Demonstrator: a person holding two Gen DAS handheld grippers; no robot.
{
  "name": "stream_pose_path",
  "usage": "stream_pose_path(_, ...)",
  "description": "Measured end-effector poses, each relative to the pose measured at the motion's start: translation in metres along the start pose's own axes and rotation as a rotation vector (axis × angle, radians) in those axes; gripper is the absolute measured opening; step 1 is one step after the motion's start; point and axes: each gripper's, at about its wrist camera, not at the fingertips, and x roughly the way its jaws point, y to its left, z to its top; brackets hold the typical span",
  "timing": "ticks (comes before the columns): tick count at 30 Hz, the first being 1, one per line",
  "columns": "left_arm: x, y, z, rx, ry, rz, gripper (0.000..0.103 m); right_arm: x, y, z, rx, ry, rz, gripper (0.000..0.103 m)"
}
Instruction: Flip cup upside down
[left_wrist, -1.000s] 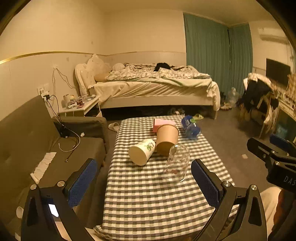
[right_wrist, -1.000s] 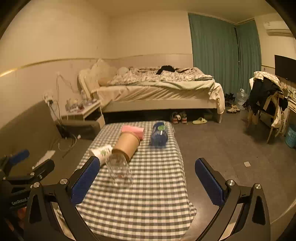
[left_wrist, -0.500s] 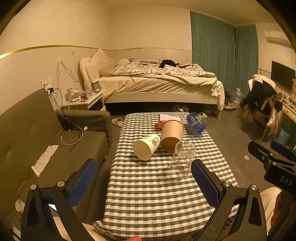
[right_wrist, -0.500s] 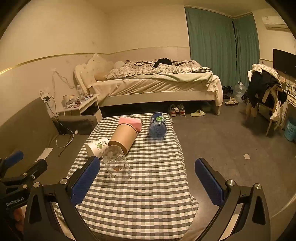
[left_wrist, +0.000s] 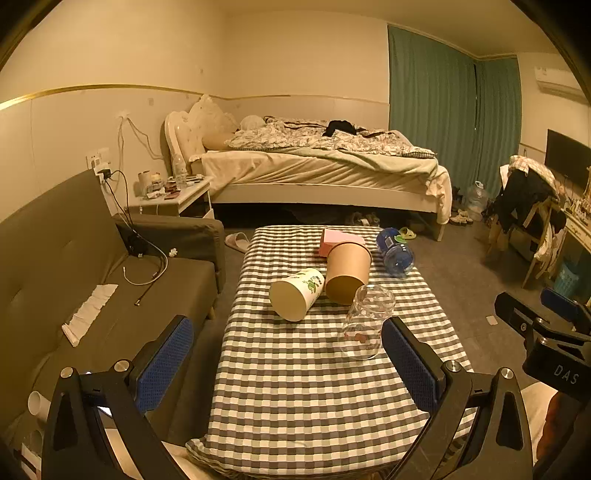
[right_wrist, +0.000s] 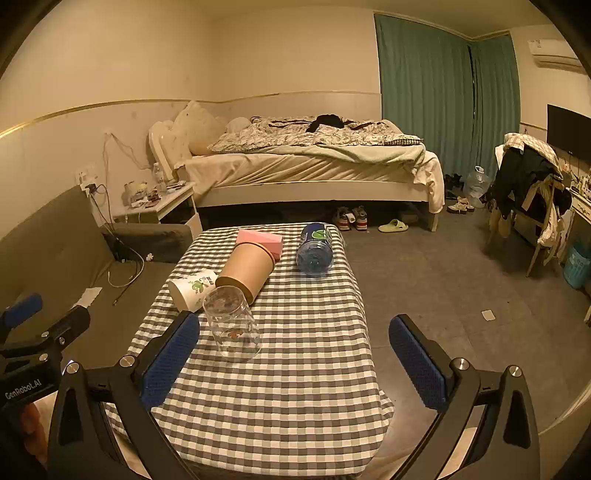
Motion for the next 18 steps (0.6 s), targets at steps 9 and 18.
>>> stream_pose_path(9,-0.0022,-0.0019,0.0002,0.005,-0.007,0.006,0.103,-0.0039,0.0009,-0.0001,-0.007,-0.014,-0.007,0.103)
stream_pose_path(18,-0.0029,-0.0033,-0.0003,0.006,-0.006,0.008,0.103,-0.0057,0.0015,0.0000,-0.007,-0.012,-0.008,0.103)
